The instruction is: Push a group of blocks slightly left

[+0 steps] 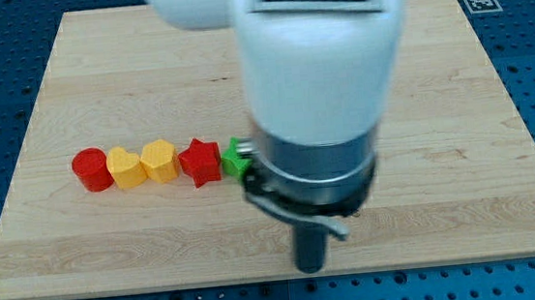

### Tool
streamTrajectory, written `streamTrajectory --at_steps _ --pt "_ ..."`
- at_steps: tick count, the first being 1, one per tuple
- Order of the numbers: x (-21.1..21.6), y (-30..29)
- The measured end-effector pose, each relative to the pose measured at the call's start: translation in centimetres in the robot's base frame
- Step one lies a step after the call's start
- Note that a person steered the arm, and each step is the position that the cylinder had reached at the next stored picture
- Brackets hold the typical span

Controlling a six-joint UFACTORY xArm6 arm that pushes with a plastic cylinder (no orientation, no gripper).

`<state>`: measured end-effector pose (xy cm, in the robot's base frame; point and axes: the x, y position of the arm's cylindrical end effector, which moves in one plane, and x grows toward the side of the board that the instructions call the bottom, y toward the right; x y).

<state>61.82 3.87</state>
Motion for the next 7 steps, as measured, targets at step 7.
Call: streamTrajectory --at_steps 7 --pt "-13.0 10.6"
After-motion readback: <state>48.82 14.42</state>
